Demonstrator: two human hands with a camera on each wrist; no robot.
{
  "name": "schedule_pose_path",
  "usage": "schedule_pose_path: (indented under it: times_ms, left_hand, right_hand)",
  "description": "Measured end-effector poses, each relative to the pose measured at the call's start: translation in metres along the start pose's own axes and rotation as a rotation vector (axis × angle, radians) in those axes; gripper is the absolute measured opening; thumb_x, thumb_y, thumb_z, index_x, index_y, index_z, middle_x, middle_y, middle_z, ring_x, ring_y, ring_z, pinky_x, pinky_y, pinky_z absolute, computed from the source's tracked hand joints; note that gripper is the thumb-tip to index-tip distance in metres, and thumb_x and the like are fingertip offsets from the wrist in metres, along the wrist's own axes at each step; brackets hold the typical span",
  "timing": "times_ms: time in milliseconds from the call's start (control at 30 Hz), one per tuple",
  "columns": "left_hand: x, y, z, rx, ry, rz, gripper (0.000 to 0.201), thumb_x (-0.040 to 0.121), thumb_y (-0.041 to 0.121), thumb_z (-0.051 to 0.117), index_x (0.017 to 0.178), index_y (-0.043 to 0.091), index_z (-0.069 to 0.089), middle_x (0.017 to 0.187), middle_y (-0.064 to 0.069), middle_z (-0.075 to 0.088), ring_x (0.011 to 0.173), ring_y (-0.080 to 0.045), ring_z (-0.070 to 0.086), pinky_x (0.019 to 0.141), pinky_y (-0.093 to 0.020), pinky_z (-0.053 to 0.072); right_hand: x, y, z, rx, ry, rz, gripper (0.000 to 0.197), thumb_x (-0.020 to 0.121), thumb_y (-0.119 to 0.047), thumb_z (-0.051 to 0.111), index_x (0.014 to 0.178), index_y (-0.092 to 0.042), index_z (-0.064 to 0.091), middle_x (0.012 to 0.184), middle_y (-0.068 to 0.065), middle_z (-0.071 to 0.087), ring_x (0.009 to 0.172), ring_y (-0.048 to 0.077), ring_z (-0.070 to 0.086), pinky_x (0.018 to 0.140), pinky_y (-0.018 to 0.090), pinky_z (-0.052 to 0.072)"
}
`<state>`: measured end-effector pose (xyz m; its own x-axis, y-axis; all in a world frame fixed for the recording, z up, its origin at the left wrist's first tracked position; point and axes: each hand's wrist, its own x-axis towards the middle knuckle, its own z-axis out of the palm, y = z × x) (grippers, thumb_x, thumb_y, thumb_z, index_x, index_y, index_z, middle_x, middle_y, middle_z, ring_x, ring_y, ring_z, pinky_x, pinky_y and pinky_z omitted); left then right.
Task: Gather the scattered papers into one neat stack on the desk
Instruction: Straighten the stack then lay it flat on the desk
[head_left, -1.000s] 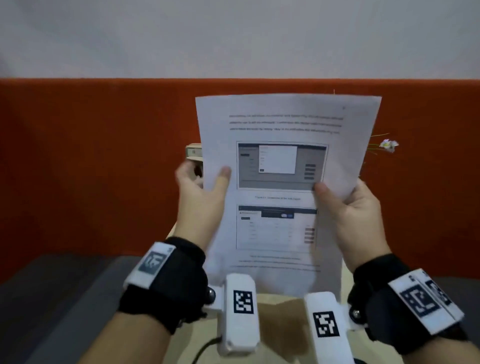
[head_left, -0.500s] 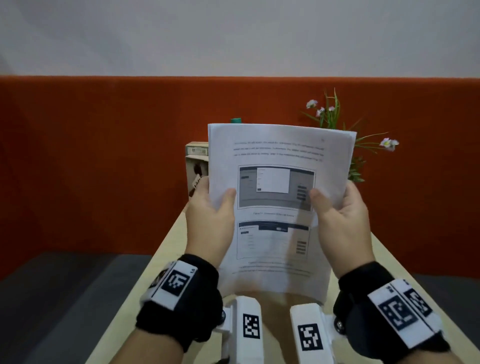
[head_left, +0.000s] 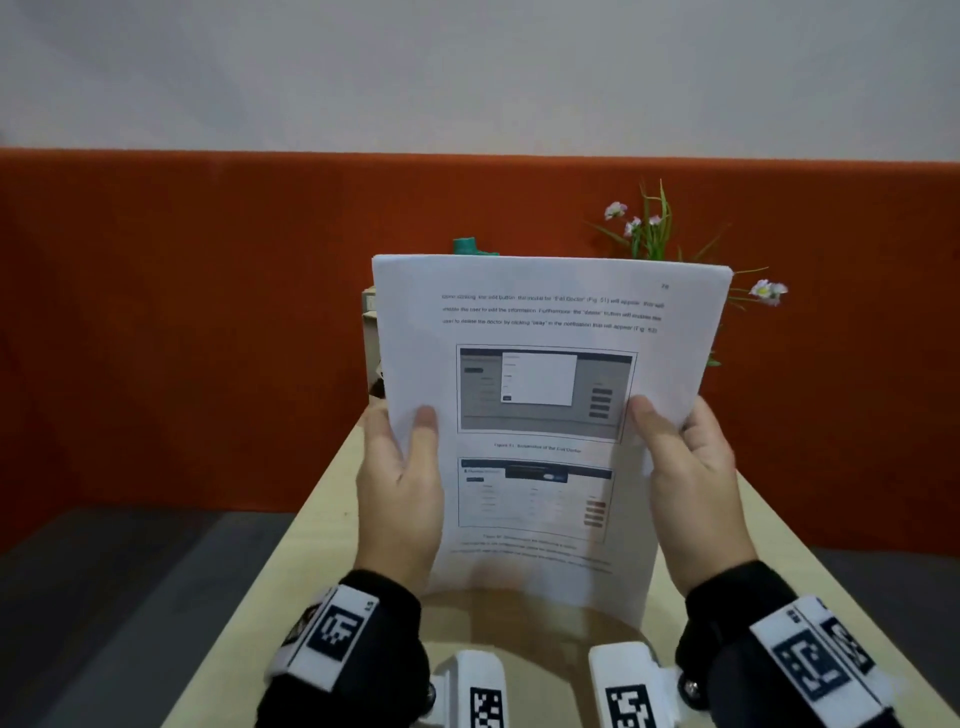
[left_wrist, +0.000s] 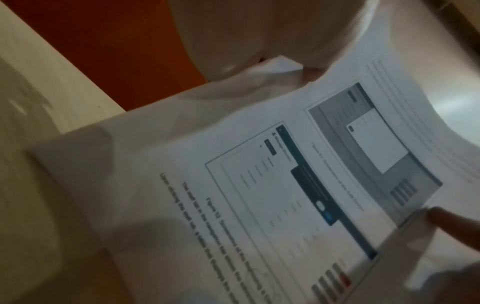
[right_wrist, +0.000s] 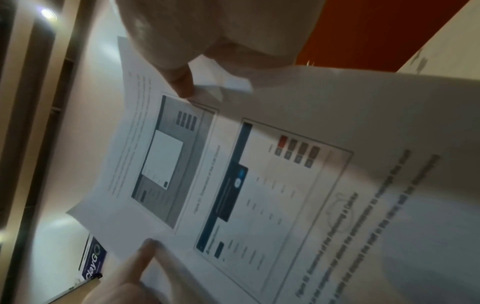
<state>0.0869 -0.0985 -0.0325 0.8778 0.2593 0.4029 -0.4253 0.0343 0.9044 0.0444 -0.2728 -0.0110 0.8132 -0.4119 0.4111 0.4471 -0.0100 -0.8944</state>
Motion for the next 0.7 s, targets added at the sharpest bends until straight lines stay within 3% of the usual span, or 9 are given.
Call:
schedule_pose_path:
  times_ms: [100,200,300,367,400,467,533,633,700]
  left_hand:
    - [-0.002,-0.008,0.002,0.059,-0.022,-0.044,0.021,0.102,0.026,0.042,0.117,0.019,0.055,0.105,0.007,0.068,0.101,-0.017,0.066,0.085,-0.035,0.054]
    - [-0.004,-0.02,0.0,0.046,-0.029,-0.126,0.013,0.101,0.025,0.043,0.109,0.025,0.054,0.103,0.005,0.067,0.099,-0.018,0.066,0.078,-0.033,0.055]
    - [-0.008,-0.028,-0.002,0.077,-0.032,-0.175,0.016,0.101,0.024,0.043,0.096,0.033,0.055,0.104,0.002,0.068,0.1,-0.023,0.067,0.087,-0.043,0.055]
    - [-0.006,-0.023,-0.005,0.113,-0.025,-0.157,0.016,0.101,0.019,0.045,0.099,0.03,0.056,0.1,0.004,0.067,0.102,-0.025,0.066,0.086,-0.037,0.054]
    - [-0.002,-0.016,-0.008,0.141,-0.033,-0.119,0.014,0.101,0.016,0.046,0.101,0.024,0.057,0.098,0.004,0.067,0.102,-0.025,0.065,0.082,-0.031,0.052]
    - [0.008,0.006,-0.012,0.238,-0.087,0.045,0.013,0.1,0.013,0.048,0.1,0.016,0.06,0.093,0.002,0.068,0.094,-0.022,0.064,0.072,-0.022,0.047]
    - [0.022,0.03,-0.016,0.404,-0.146,0.248,0.014,0.099,0.012,0.05,0.091,0.006,0.061,0.085,-0.008,0.069,0.083,-0.029,0.063,0.059,-0.024,0.039]
    - [0.04,0.065,-0.013,0.6,-0.197,0.445,0.017,0.097,0.013,0.05,0.09,0.002,0.06,0.082,-0.014,0.066,0.077,-0.033,0.059,0.055,-0.027,0.039]
    - [0.046,0.082,-0.009,0.698,-0.238,0.518,0.018,0.098,0.016,0.048,0.089,0.005,0.058,0.083,-0.009,0.065,0.075,-0.026,0.058,0.06,-0.03,0.047]
  right_hand:
    - [-0.002,0.002,0.003,0.013,0.003,0.004,0.016,0.096,-0.018,0.05,0.102,-0.029,0.061,0.109,-0.002,0.071,0.099,0.014,0.068,0.076,0.024,0.05]
    - [-0.002,0.004,0.002,0.014,0.014,0.009,0.017,0.096,-0.018,0.051,0.102,-0.03,0.06,0.109,-0.002,0.071,0.1,0.014,0.068,0.078,0.026,0.051]
    - [-0.006,0.002,0.002,-0.007,-0.004,0.021,0.016,0.095,-0.02,0.051,0.102,-0.032,0.058,0.109,-0.004,0.07,0.102,0.014,0.067,0.08,0.029,0.052]
    - [-0.008,-0.006,0.001,-0.116,0.044,-0.001,0.019,0.094,-0.025,0.054,0.112,-0.03,0.053,0.116,-0.005,0.064,0.11,0.017,0.061,0.084,0.03,0.05]
    - [-0.007,-0.014,-0.002,-0.29,0.131,-0.063,0.034,0.091,-0.03,0.057,0.123,-0.028,0.047,0.126,-0.002,0.056,0.119,0.019,0.053,0.092,0.033,0.046]
    - [-0.003,-0.039,-0.008,-0.658,0.33,-0.291,0.071,0.083,-0.04,0.059,0.145,-0.021,0.03,0.145,0.005,0.035,0.135,0.023,0.03,0.111,0.038,0.024]
    - [0.003,-0.068,-0.012,-0.859,0.351,-0.473,0.081,0.083,-0.042,0.059,0.15,-0.018,0.022,0.152,0.007,0.028,0.14,0.022,0.022,0.113,0.036,0.013]
    - [0.019,-0.092,-0.023,-0.915,0.118,-0.338,0.059,0.09,-0.044,0.052,0.144,-0.027,0.034,0.132,-0.01,0.048,0.122,0.013,0.041,0.107,0.045,0.033]
    - [0.024,-0.09,-0.031,-0.839,-0.015,-0.251,0.039,0.092,-0.042,0.05,0.128,-0.026,0.052,0.117,-0.011,0.06,0.104,0.012,0.057,0.091,0.046,0.05]
